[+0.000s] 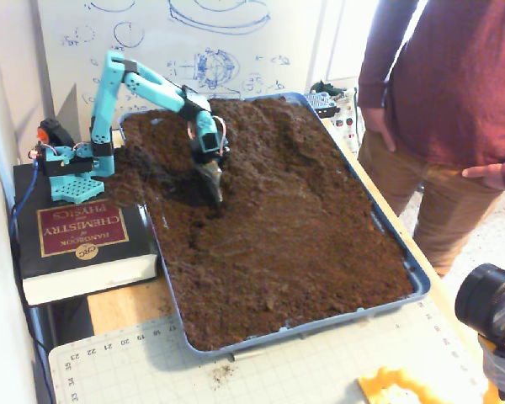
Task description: Build a berm.
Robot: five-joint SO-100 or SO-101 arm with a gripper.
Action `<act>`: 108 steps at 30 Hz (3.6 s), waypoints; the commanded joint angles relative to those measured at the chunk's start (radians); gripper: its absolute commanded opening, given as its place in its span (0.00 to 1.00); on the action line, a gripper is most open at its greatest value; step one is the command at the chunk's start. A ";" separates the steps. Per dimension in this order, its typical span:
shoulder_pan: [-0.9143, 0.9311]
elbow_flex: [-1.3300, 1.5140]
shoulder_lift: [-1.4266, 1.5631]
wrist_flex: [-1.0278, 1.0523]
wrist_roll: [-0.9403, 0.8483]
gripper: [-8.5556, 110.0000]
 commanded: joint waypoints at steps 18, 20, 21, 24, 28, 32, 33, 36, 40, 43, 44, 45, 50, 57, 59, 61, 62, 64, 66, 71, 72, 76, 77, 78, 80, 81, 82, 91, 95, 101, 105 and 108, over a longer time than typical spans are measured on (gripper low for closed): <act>-0.097 -0.357 0.376 0.603 0.120 0.08; -0.091 -0.295 0.472 0.715 0.117 0.08; -0.087 -0.250 0.514 0.753 0.106 0.08; -0.029 -0.101 0.623 0.787 0.011 0.08; 0.141 0.110 0.686 0.683 -0.172 0.08; 0.296 0.307 0.672 0.456 -0.353 0.07; 0.324 0.348 0.650 0.385 -0.377 0.07; 0.393 0.440 0.541 0.173 -0.436 0.07; 0.430 0.479 0.374 -0.052 -0.448 0.07; 0.417 0.463 0.259 -0.147 -0.433 0.08; 0.407 0.443 0.227 -0.167 -0.431 0.08; 0.385 0.413 0.202 -0.186 -0.430 0.07; 0.327 0.187 0.103 -0.198 -0.383 0.07; 0.227 -0.051 0.009 -0.195 -0.206 0.07; 0.204 -0.081 0.009 -0.195 -0.164 0.07; 0.175 -0.104 0.011 -0.183 -0.132 0.07; 0.161 -0.112 0.012 -0.173 -0.123 0.07; 0.137 -0.126 0.040 -0.158 -0.117 0.07; 0.118 -0.129 0.075 -0.147 -0.117 0.07; 0.086 -0.127 0.144 -0.118 -0.117 0.07; 0.081 -0.127 0.153 -0.115 -0.117 0.07; 0.066 -0.127 0.212 -0.109 -0.117 0.07; 0.060 -0.126 0.227 -0.107 -0.117 0.07; 0.054 -0.126 0.241 -0.106 -0.115 0.07; 0.043 -0.124 0.273 -0.077 -0.115 0.07; 0.040 -0.124 0.288 -0.049 -0.115 0.07; 0.040 -0.124 0.305 -0.015 -0.115 0.07; 0.038 -0.121 0.491 0.419 -0.104 0.08; 0.035 -0.038 0.543 0.566 -0.028 0.08; -0.155 0.176 0.512 0.508 0.121 0.08; -0.298 0.252 0.417 0.321 0.282 0.08; -0.370 0.258 0.285 0.175 0.351 0.08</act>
